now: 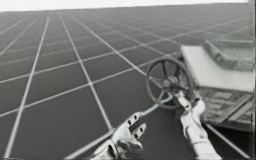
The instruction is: Pick up and drop off the object
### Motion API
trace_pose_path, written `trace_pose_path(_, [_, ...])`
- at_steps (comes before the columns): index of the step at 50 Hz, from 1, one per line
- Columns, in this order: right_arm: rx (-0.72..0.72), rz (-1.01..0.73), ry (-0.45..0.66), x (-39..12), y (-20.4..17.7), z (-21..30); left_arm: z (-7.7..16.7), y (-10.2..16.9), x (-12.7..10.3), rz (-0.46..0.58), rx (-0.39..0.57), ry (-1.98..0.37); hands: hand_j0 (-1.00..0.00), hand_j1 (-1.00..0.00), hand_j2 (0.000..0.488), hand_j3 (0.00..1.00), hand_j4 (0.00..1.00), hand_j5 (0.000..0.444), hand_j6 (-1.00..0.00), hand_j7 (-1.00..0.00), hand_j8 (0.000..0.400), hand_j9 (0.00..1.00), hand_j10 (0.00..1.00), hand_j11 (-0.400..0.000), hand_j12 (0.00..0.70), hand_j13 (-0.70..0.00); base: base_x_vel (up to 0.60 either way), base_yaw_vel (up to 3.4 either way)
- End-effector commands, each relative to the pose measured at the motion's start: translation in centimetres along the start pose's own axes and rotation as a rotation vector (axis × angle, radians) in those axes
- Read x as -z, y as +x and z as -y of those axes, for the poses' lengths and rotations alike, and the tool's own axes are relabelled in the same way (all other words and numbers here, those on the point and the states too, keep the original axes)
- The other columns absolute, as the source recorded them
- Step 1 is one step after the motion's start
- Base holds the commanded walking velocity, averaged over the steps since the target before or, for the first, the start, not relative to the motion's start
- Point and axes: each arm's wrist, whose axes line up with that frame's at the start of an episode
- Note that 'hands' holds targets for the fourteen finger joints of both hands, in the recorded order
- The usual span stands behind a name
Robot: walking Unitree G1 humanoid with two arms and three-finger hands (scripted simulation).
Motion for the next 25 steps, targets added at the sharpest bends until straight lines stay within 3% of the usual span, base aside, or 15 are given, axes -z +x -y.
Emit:
trace_pose_path(1, [-0.038, 0.030, 0.007, -0.68, -0.28, -1.18, -0.24, -0.17, 0.03, 0.008, 0.003, -0.010, 0.00, 0.00, 0.000, 1.00, 1.00, 0.000, 0.00, 0.00, 0.000, 1.00, 1.00, -0.400, 0.000, -0.700, 0.60, -0.01])
trace_pose_path(25, [-0.038, 0.030, 0.007, -0.68, -0.28, -1.18, -0.24, -0.17, 0.03, 0.008, 0.003, -0.010, 0.00, 0.00, 0.000, 1.00, 1.00, 0.000, 0.00, 0.00, 0.000, 1.00, 1.00, -0.400, 0.000, -0.700, 0.59, 0.01])
